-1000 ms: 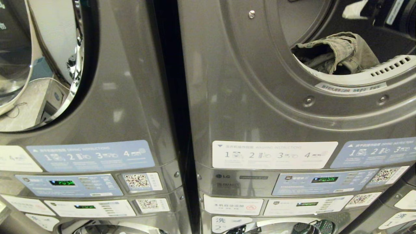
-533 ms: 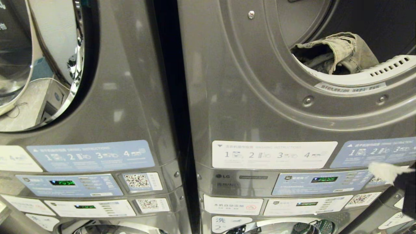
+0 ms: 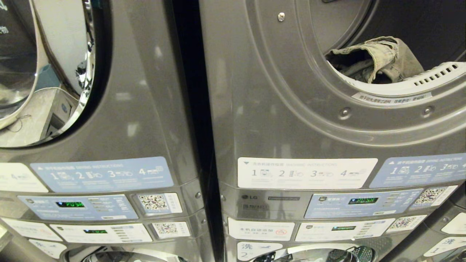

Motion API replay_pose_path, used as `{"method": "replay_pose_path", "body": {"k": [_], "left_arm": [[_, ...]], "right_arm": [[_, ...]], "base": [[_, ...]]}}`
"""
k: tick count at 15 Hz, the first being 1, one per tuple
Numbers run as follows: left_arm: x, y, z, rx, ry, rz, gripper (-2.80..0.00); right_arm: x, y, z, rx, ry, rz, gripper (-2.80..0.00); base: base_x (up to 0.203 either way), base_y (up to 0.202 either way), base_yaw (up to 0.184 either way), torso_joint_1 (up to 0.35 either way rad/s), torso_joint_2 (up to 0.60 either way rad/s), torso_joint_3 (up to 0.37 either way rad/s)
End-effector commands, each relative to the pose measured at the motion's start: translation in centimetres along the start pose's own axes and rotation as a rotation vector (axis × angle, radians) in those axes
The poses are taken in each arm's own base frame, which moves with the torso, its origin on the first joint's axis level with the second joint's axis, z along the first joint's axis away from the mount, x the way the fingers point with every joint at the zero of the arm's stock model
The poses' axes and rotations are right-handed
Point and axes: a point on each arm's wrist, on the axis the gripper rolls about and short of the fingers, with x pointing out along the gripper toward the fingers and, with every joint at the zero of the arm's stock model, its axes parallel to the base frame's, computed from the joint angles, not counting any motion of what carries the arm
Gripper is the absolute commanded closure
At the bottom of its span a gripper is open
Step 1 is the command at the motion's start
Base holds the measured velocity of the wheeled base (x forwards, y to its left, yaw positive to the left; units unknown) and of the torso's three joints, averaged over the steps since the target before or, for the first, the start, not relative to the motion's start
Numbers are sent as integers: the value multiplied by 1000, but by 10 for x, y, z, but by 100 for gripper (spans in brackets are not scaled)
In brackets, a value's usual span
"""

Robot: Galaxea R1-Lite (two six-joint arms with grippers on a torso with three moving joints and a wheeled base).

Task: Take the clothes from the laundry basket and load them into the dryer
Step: Close the dryer

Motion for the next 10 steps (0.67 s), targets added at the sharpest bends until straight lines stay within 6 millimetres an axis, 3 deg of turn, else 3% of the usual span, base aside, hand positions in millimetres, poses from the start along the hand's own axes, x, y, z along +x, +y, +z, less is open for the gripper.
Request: {"method": "replay_pose_path", "body": {"k": [1,5,10], "left_arm": [[0,0,0,0,2,0,0],[0,0,0,0,2,1,0],[0,0,0,0,2,0,0]], "right_arm": [[-6,0,-6,27,29,-47,0],[-6,-3,-6,162,83,-301,0],[-23,7,-16,179,-181,-450,0]], "base": [[0,0,0,0,0,0],[0,0,0,0,0,0],[0,0,0,0,0,0]]}}
